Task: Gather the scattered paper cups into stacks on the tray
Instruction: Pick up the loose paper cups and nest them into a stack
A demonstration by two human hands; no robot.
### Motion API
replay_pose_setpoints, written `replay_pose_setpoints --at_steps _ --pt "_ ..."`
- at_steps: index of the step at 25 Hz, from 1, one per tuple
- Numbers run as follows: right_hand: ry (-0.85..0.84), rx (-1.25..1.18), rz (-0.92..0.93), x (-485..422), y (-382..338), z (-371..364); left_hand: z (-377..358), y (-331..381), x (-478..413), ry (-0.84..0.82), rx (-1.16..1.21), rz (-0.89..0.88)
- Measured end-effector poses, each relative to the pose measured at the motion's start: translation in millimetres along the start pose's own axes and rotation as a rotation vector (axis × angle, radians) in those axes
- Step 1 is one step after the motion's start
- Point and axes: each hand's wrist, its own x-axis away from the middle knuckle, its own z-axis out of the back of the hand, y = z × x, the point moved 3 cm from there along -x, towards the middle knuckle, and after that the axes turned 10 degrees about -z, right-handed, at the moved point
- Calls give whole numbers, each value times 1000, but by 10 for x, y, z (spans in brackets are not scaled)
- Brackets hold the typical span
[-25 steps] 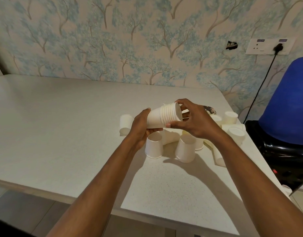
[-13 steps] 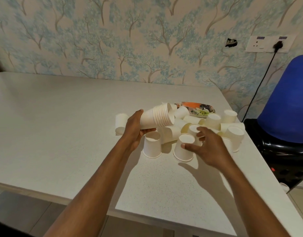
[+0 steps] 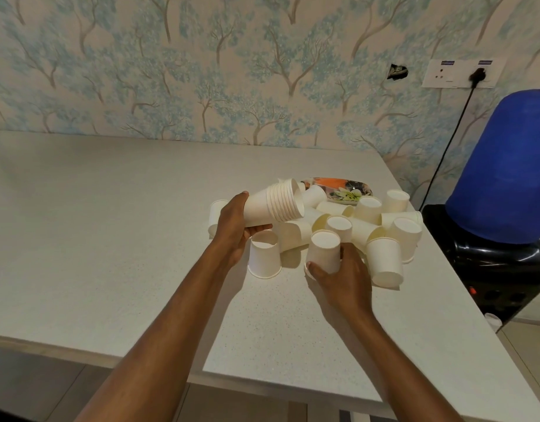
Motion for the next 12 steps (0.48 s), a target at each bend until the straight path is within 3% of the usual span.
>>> replay_pose_setpoints --at_steps 4,7,12 --pt "75 -82 106 -87 -215 376 14 21 -5 -12 6 -6" --pt "102 115 266 -264 -522 644 -11 36 7 -25 9 8" --pt "-22 437 484 -413 -975 662 -91 64 40 -64 -6 -18"
